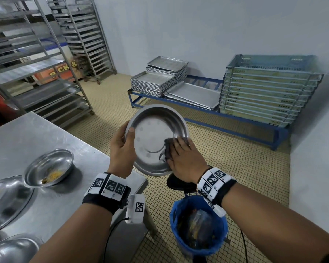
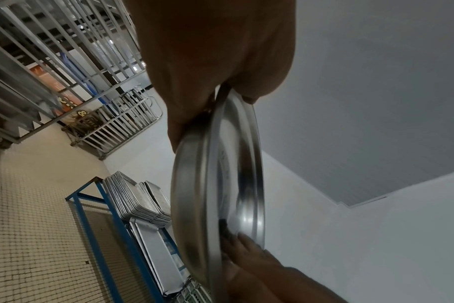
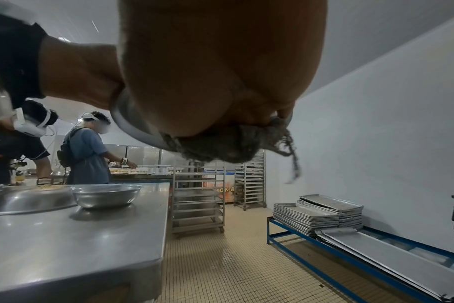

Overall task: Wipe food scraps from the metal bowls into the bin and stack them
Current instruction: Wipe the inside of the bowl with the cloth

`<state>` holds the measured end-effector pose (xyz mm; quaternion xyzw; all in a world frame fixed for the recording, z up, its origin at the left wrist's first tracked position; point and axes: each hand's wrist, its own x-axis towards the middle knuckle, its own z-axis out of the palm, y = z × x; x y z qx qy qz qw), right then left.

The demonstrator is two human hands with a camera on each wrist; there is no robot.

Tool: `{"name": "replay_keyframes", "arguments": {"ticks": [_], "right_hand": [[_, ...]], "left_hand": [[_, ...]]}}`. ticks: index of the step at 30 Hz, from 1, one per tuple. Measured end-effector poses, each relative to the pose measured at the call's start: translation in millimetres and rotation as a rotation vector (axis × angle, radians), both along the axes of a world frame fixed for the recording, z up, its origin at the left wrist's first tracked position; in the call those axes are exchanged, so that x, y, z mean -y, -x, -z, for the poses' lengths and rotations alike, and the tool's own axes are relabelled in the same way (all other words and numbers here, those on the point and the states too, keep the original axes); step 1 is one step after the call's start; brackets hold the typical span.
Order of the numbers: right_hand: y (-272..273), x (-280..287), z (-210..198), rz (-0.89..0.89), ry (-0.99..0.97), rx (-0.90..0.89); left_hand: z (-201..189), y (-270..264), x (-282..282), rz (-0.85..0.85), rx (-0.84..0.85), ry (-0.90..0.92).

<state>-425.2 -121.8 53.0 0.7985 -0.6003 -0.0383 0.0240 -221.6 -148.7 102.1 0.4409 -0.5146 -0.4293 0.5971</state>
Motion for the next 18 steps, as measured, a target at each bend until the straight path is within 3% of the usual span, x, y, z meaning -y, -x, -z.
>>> {"name": "replay_keyframes", "arguments": {"ticks": [5, 14, 18], "right_hand": [[2.9, 14.7, -1.3, 0.087, 0.074, -0.038], [0.3, 32.1, -1.2, -0.115, 0.323, 0.127], [4.2, 33.7, -5.0, -0.046, 0.479, 0.127]], "left_hand": [[-4.7, 4.0, -5.1, 0.074, 0.013, 0.019], [-3.6, 11.3, -17.2, 0.144, 0.044, -0.031], [-6.7, 11.0, -18.3, 0.167, 0.038, 0.005]]}}
